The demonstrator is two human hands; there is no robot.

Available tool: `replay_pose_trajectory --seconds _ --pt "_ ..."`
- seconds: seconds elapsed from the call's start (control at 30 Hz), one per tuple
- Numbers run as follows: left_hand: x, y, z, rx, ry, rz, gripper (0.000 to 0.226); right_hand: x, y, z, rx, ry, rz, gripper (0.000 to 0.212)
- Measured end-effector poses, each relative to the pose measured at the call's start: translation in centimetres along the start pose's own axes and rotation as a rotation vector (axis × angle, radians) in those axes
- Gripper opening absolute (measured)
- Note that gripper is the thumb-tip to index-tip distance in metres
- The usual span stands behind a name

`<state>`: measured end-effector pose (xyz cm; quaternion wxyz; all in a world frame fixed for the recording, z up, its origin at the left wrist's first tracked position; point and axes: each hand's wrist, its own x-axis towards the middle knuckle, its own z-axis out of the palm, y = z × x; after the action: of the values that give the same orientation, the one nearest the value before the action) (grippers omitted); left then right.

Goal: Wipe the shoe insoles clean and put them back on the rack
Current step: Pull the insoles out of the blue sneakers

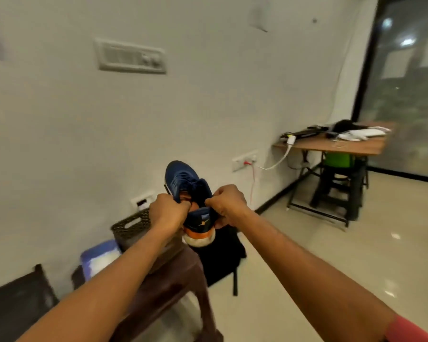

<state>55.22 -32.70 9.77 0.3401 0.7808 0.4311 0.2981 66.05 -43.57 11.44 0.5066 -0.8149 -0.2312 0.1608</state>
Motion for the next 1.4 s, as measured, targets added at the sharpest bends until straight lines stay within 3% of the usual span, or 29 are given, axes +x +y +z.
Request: replay_pose_trajectory --seconds 0.17,0.33,0.4,0.53,0.73,0.83,0.9,1.03,1.17,1.27,1.4 --pt "-3.7 3.0 14.7 -0.063 -0.180 0.082 0.029 3.3 12.0 -9.2 -0.087 0.175 0.093 0.016" --pt "-9.9 -2.4 28.0 0.015 -0.452 0.051 0.054 4.2 28.5 -12.2 -0.206 0.190 0.246 0.014" --pt "-12.4 -6.8 32.6 0.095 -0.570 0.029 0.056 3.8 36.0 -11.4 -0.272 0.170 0.326 0.013" --pt "-17.6 -14.8 39.8 0.212 -0.764 -0.045 0.030 1.3 49.5 -7.4 -0.326 0.127 0.484 0.011" --pt "-25.8 -24.4 47.1 0.252 -1.126 -0.150 0.011 -3.5 65.7 -2.4 -0.318 0.062 0.687 0.008" --pt "-27.9 -27.9 48.2 0.300 -1.201 -0.187 0.026 -5.8 71.4 -0.5 -0.297 0.037 0.797 0.005" --pt "-28.5 -29.5 48.6 0.321 -1.220 -0.212 0.014 -7.3 73.9 0.8 -0.274 0.038 0.845 0.003" --pt "-28.9 -31.2 48.8 0.321 -1.143 -0.229 0.025 -8.2 75.2 1.9 -0.347 0.019 0.897 0.019" --pt "-28.0 -29.9 48.1 0.276 -1.127 -0.221 0.029 -7.2 72.0 1.6 -0.447 -0.036 0.909 0.032" --pt "-26.1 -27.0 46.4 0.259 -1.100 -0.194 0.018 -6.6 68.4 0.7 -0.483 -0.002 0.870 0.029" --pt "-21.3 -22.6 42.6 0.227 -0.953 -0.109 0.013 -3.3 63.4 -1.6 -0.316 0.085 0.737 0.041"
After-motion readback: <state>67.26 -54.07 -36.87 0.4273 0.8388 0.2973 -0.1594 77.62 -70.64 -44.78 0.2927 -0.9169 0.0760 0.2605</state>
